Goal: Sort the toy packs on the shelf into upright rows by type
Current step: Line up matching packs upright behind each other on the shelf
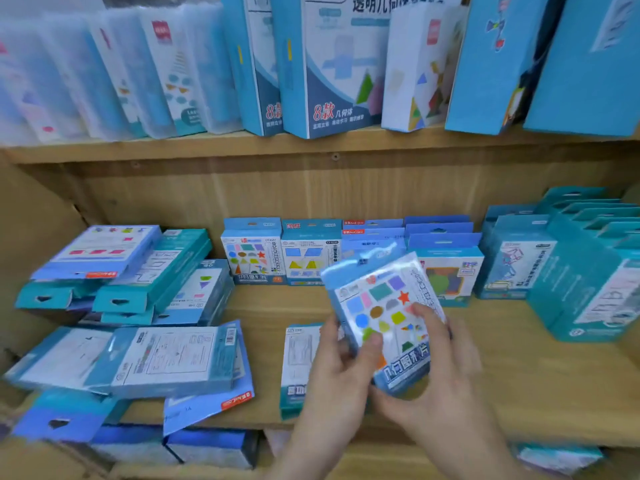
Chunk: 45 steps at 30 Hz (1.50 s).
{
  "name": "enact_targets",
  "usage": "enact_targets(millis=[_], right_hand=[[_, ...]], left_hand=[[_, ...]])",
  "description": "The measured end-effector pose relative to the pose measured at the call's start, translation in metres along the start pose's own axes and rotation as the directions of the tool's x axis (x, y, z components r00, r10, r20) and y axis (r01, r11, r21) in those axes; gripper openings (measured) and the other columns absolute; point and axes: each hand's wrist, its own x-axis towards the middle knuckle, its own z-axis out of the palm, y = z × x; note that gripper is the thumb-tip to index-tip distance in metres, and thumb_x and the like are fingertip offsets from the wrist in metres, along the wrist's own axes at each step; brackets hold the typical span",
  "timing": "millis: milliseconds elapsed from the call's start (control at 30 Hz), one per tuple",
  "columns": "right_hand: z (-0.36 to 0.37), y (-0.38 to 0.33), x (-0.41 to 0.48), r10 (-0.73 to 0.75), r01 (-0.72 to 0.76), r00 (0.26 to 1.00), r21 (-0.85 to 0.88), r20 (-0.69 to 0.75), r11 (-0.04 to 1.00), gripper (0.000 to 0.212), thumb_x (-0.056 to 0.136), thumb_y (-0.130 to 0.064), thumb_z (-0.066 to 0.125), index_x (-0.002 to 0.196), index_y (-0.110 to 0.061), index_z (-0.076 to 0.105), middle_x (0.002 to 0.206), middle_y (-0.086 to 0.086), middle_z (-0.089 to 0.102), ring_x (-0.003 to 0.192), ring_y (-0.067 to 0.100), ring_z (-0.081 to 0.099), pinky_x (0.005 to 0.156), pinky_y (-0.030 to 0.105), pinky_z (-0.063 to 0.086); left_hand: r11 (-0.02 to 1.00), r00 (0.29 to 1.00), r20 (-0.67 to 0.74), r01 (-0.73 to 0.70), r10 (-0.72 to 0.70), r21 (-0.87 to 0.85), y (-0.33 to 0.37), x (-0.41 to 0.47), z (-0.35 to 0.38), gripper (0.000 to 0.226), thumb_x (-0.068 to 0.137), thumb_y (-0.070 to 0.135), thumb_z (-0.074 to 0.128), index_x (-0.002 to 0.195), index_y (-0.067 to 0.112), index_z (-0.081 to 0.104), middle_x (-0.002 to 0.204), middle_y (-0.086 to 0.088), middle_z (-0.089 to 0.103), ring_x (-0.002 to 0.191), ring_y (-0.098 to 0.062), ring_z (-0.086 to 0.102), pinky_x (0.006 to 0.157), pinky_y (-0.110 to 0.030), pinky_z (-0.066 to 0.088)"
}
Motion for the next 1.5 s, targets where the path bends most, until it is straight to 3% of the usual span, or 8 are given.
enact_targets(millis=[133,267,500,733,933,1067,1200,1500], right_hand=[[-0.016,0.002,0.009,0.023,-0.070,0.982,0.247,0.188,0.966,0.080,0.063,-0.061,0.069,0.134,-0.047,0.033,0.137,-0.020,0.038,0.126,-0.002,0.037,0.096,0.020,0.034],[-0.022,0.016,0.018,0.174,-0.201,0.980,0.516,0.100,0.833,0.027,0.082,-0.008,0.069,0.095,-0.031,0.066,0.098,-0.012,0.069,0.091,0.000,0.062,0.070,0.012,0.048],[-0.029,0.028,0.019,0.249,-0.310,0.951,0.621,0.186,0.720,0.023,0.076,0.003,0.072,0.079,-0.013,0.056,0.081,0.007,0.065,0.062,0.012,0.063,0.055,0.017,0.049],[-0.037,0.013,0.025,0.058,-0.273,0.900,0.454,0.432,0.848,0.050,0.066,-0.033,0.076,0.109,-0.044,0.053,0.096,-0.027,0.069,0.084,-0.007,0.065,0.064,0.011,0.051],[-0.010,-0.006,0.036,0.090,-0.297,0.919,0.524,0.383,0.798,0.039,0.069,-0.007,0.079,0.096,-0.029,0.062,0.086,-0.022,0.072,0.079,-0.003,0.067,0.066,0.014,0.051],[0.007,-0.024,0.064,0.128,-0.251,0.954,0.487,0.271,0.837,0.032,0.073,-0.020,0.077,0.096,-0.033,0.058,0.083,-0.022,0.071,0.080,-0.007,0.065,0.071,0.022,0.048],[0.038,-0.052,0.110,0.031,-0.132,0.966,0.389,0.256,0.912,0.028,0.080,-0.027,0.072,0.101,-0.032,0.054,0.093,-0.023,0.062,0.086,-0.007,0.059,0.072,0.021,0.044],[0.147,-0.080,0.155,0.094,-0.142,0.938,0.123,0.335,0.982,0.030,0.089,-0.031,0.062,0.113,-0.016,0.053,0.112,-0.003,0.068,0.107,0.022,0.061,0.075,0.028,0.030]], left_hand=[[0.992,0.976,-0.214,0.024,-0.050,-0.122,-0.004,0.002,0.001,0.019,0.094,0.018,0.054,0.113,0.019,0.057,0.100,-0.005,0.073,0.089,-0.023,0.071,0.075,-0.043,0.057],[0.986,0.973,-0.218,0.048,-0.082,-0.158,-0.008,-0.005,-0.005,0.021,0.094,0.019,0.053,0.114,0.019,0.058,0.102,-0.006,0.073,0.089,-0.022,0.071,0.068,-0.039,0.056],[0.985,0.964,-0.263,0.002,-0.048,-0.175,-0.022,-0.011,0.004,0.026,0.093,0.007,0.052,0.114,0.020,0.059,0.105,-0.004,0.072,0.098,-0.027,0.069,0.086,-0.052,0.053],[0.996,0.966,-0.241,-0.089,0.094,0.029,-0.024,-0.016,-0.010,0.036,0.089,-0.006,0.056,0.117,0.017,0.059,0.105,-0.007,0.072,0.098,-0.025,0.068,0.082,-0.038,0.056],[0.951,0.920,-0.323,-0.130,0.221,0.280,-0.008,-0.014,-0.049,0.048,0.083,-0.008,0.063,0.105,0.035,0.063,0.098,0.008,0.072,0.093,-0.003,0.065,0.074,-0.015,0.051],[0.741,0.860,-0.263,-0.181,0.438,0.647,0.025,-0.003,-0.099,0.045,0.081,-0.006,0.056,0.088,0.037,0.067,0.096,0.018,0.065,0.095,0.007,0.057,0.076,-0.008,0.044],[0.424,0.881,-0.140,-0.073,0.451,0.903,0.054,0.024,-0.158,0.035,0.083,-0.003,0.057,0.091,0.029,0.071,0.105,0.014,0.062,0.099,0.001,0.055,0.082,-0.015,0.043],[-0.011,0.964,-0.028,0.032,0.263,0.999,0.063,0.088,-0.193,0.032,0.083,0.006,0.049,0.106,0.021,0.066,0.108,-0.002,0.062,0.105,-0.022,0.053,0.083,-0.036,0.047]])
